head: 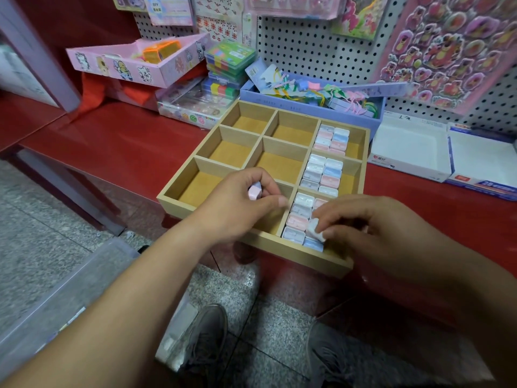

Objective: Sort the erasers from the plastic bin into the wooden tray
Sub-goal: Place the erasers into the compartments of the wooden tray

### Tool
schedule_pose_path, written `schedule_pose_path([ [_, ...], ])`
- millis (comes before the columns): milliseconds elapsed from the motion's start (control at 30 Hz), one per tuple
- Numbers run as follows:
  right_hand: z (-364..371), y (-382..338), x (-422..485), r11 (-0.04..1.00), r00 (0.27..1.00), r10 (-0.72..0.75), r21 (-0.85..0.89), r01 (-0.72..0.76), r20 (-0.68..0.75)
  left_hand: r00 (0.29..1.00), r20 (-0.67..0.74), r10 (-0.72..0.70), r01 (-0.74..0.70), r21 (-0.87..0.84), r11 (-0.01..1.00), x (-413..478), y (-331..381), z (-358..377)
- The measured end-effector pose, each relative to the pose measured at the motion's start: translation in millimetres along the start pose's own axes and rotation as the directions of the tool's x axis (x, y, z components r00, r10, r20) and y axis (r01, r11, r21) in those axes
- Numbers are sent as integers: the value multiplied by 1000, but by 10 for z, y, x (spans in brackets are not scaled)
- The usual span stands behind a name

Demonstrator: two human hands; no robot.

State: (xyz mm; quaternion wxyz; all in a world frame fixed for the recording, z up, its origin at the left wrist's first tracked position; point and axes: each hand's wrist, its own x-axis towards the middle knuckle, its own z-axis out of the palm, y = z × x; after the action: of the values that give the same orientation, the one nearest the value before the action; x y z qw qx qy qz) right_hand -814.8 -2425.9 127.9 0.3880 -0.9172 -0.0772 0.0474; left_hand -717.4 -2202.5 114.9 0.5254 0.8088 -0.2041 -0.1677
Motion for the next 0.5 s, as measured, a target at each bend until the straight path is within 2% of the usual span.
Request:
schedule_pose_path([
  [67,-17,16,16,999,998,-40,-35,41,42,1000,21,13,-14,29,999,-6,1,-10],
  [233,-33,65,46,998,993,1,-59,6,115,999,25,29,-30,18,999,23,-53,20],
  [300,-11,72,60,994,993,-19,-109,31,114,999,19,32,-32,-10,999,32,-66,38],
  [500,48,31,63,972,995,6,-234,19,104,999,7,44,-44,48,998,48,-66,36],
])
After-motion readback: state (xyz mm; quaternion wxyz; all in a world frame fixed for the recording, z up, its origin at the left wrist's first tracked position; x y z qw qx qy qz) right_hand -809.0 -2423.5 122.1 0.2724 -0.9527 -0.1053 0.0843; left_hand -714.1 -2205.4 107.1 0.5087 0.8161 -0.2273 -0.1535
